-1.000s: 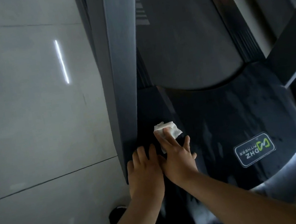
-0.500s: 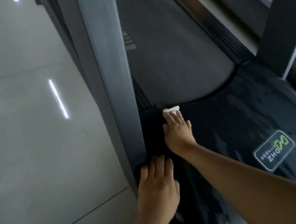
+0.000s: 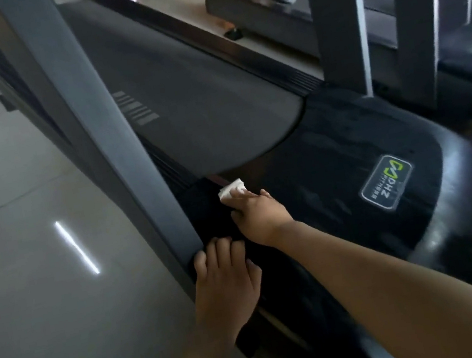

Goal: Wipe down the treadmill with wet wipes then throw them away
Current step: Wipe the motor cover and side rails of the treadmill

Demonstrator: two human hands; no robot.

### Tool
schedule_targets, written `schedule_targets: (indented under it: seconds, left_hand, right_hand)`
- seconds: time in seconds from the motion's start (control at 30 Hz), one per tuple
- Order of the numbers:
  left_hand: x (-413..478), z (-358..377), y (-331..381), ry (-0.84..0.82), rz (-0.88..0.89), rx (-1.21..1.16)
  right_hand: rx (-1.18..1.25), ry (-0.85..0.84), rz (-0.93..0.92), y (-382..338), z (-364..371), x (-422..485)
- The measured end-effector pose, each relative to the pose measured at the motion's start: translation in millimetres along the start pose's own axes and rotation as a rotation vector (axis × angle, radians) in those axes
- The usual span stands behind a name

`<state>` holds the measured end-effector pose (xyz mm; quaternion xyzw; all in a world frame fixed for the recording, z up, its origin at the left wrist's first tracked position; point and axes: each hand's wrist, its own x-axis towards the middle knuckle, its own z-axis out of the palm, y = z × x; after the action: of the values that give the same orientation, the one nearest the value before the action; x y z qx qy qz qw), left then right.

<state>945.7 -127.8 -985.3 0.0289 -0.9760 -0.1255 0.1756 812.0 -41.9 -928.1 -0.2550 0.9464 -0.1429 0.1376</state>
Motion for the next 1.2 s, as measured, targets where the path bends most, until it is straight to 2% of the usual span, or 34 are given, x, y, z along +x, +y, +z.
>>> schedule_targets:
  seconds: [0.2,0.33,0.43,0.67,0.73,0.87,0.93,1.0,1.1,1.2]
  left_hand:
    - [-4,-6,5,-0.068,-0.058,-0.076]
    - [-8,-10,2,-0.144,-0.04,-0.082]
    - [-11,-15,4,-0.198,-0.075,-0.088]
    - [-18,-20,13,-0.282,-0.166,-0.149]
    - [-19,-18,15,-0.301,-0.193,-0.17]
    - [-25,-19,12,-0.341,-0.167,-0.162]
    - [-30,-21,12,-0.338,-0.167,-0.163]
    - [-36,-23,13,-0.343,-0.176,-0.175]
    - [-41,-24,16,-0.371,-0.199,-0.229]
    - [-39,-24,20,-0.401,-0.251,-0.304]
  right_hand:
    - [-0.055,0.133,0.098,12,8,-95]
    - [-0.158,0.14,0.243,17,1,-123]
    - [-0.138,0.188,0.331,6,15,-134]
    - [-0.191,0.104,0.078,-13,41,-174]
    - [-0.174,0.161,0.158,-3,40,-188]
    - [-0.087,0.261,0.489,13,46,-212]
    - [-0.057,0.276,0.532,5,52,-213]
    - [-0.065,0.28,0.45,-11,61,-210]
    - [-0.156,0.231,0.202,-27,78,-212]
    - [-0.208,0.206,0.137,-20,84,-221]
